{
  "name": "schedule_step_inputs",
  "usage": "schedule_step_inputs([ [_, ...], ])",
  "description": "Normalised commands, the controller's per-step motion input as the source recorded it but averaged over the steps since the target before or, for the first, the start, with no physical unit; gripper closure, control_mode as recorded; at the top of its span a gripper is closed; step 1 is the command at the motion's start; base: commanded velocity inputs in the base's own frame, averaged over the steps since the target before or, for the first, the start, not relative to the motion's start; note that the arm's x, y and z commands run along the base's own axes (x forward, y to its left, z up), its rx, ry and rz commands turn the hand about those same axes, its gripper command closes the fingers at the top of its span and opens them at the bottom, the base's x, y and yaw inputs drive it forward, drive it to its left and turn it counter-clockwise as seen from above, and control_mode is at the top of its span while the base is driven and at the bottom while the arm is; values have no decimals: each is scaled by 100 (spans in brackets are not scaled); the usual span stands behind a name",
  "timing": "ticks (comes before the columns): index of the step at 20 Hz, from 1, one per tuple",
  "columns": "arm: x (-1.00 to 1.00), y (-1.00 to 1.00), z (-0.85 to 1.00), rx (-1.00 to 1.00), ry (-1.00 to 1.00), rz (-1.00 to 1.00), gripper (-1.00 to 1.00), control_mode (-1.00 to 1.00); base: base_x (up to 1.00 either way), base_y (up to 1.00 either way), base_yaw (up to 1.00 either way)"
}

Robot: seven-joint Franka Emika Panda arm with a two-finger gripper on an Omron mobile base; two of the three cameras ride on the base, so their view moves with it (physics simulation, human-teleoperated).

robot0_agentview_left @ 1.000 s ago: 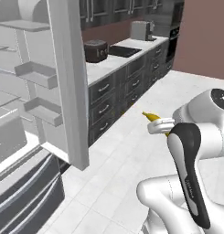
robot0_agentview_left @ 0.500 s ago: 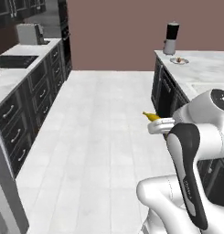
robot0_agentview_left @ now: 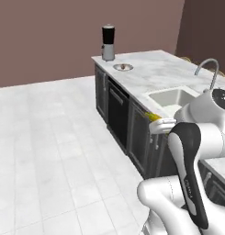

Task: Pick the banana and tangerine from the fridge and place them on the plate next to the blender to make a fruit smoothie.

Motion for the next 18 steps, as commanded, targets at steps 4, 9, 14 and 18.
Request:
schedule_step_inputs([
  [4,0,0,0,0,0,0,100,100,100,66,-62],
  [9,0,0,0,0,0,0,100,100,100,91,-59],
  [14,0,0,0,0,0,0,100,100,100,99,-53],
  [18,0,0,0,0,0,0,100,100,100,100,-45],
])
